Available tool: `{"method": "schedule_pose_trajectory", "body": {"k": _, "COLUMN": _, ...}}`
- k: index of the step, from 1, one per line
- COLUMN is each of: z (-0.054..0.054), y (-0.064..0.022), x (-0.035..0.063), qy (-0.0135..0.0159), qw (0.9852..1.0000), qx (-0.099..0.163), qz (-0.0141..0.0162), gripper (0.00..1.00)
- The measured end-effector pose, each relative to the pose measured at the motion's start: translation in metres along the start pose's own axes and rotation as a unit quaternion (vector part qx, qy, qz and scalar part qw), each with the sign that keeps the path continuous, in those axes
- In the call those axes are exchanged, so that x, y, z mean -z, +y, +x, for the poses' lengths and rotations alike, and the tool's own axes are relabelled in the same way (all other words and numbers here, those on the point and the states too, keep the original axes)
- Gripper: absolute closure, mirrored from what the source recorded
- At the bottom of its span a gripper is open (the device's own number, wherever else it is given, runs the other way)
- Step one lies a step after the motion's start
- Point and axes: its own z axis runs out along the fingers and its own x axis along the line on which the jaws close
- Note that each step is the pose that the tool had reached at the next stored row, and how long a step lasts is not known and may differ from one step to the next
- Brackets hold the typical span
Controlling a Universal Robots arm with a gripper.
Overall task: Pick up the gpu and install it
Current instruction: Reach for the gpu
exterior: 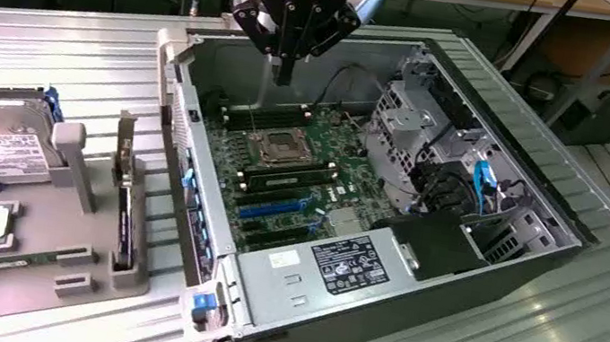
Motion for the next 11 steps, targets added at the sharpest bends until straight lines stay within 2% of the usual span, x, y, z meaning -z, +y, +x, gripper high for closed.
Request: {"method": "schedule_pose_trajectory", "body": {"k": 11, "z": 0.015, "y": -0.0011, "x": 0.0005, "qy": 0.0000, "qw": 1.0000, "qx": 0.000, "qz": 0.0001, "gripper": 0.89}}
